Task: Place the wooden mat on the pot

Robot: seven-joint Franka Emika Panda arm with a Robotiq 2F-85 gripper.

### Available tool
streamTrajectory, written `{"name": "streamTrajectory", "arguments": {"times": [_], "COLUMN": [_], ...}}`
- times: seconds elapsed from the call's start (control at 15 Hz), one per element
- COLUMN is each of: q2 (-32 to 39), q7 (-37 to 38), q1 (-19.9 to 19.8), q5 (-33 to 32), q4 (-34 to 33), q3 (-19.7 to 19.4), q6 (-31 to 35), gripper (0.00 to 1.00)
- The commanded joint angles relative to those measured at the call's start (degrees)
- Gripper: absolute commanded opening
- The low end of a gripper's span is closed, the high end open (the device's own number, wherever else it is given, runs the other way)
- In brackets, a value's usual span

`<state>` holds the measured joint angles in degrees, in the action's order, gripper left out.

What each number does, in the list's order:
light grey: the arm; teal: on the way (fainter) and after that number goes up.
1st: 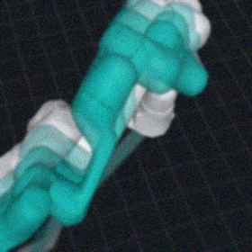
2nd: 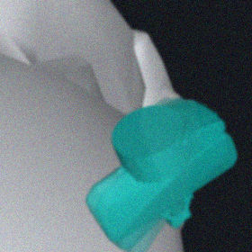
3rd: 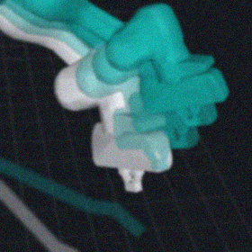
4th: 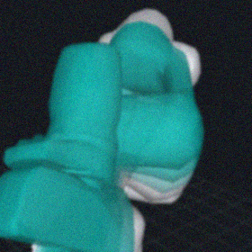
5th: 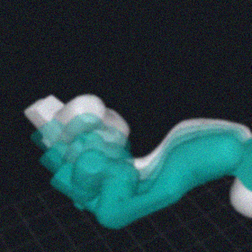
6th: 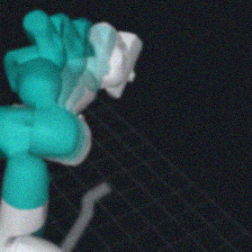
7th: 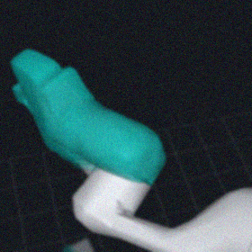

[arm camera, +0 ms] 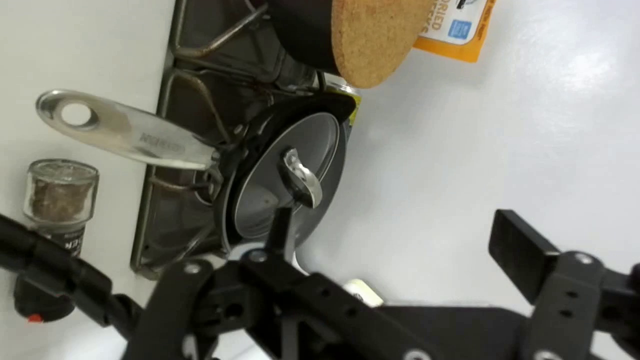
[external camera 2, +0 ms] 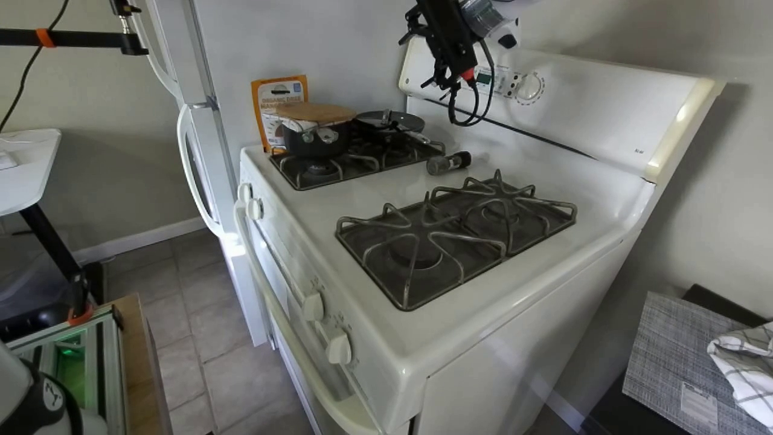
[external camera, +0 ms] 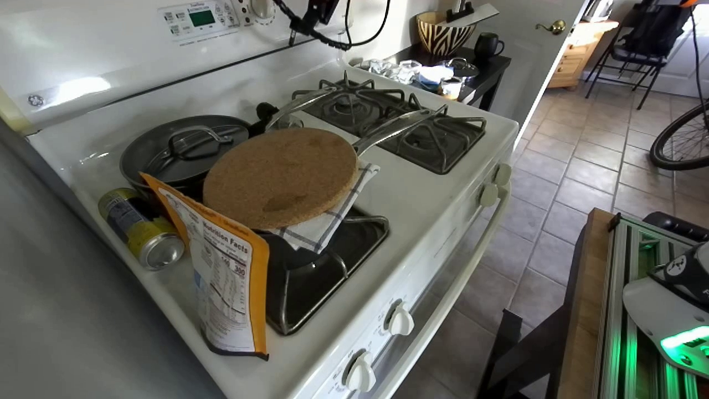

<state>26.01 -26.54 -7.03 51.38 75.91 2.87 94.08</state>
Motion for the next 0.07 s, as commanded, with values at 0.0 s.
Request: {"name": "streamTrajectory", "arguments": {"times": [0.0], "q2": [-1.81], "q7": [0.30], "q1": [0.01], "q5": [-1.27], "q4": [1.16], "q3": [-0.47], "q6": [0.99], "gripper": [1.00]}}
